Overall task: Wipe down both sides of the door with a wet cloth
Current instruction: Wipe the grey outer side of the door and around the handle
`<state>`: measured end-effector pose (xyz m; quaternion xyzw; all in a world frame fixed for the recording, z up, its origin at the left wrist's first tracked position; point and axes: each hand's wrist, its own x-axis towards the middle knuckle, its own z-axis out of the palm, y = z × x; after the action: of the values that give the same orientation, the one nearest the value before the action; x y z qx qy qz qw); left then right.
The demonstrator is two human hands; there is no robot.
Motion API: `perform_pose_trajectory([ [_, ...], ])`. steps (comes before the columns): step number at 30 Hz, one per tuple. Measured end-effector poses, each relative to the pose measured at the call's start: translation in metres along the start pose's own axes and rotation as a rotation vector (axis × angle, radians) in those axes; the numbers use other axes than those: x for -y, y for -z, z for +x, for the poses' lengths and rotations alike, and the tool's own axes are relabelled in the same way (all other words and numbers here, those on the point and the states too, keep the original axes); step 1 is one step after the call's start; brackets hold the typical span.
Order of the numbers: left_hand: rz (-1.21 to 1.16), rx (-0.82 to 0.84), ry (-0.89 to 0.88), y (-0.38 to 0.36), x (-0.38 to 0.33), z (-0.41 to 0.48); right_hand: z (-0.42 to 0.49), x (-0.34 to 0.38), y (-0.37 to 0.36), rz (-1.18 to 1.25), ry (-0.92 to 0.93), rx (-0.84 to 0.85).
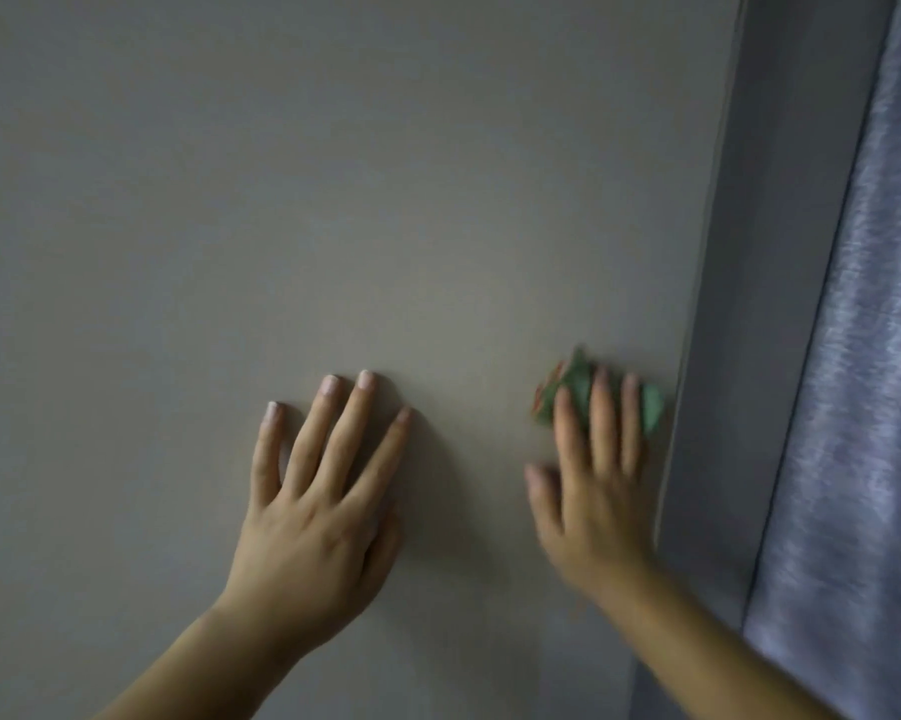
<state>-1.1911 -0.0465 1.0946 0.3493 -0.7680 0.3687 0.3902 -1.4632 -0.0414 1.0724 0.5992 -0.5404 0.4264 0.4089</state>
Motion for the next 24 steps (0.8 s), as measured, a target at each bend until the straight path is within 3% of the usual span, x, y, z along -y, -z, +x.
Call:
perform_pose_trajectory([
  [3, 0.005, 0.032, -0.011, 0.0, 0.004, -0.016, -0.065, 0.02, -0.006, 0.039, 0.021, 0.109],
  [9, -0.004, 0.064, 0.01, 0.002, 0.008, -0.028, 0.059, 0.02, 0.009, 0.081, -0.034, -0.091],
  [11, -0.011, 0.064, 0.033, 0.003, 0.009, -0.033, 0.063, 0.03, 0.006, 0.078, -0.062, -0.097],
  [15, -0.002, 0.045, 0.107, 0.005, 0.02, -0.048, -0.019, 0.066, -0.003, 0.017, 0.206, 0.135],
  [17, 0.022, 0.03, 0.169, 0.006, 0.028, -0.054, -0.026, 0.069, -0.001, 0.017, 0.266, 0.148],
  [24, 0.037, 0.033, 0.197, 0.008, 0.031, -0.061, 0.071, 0.084, 0.003, 0.05, 0.113, -0.008],
])
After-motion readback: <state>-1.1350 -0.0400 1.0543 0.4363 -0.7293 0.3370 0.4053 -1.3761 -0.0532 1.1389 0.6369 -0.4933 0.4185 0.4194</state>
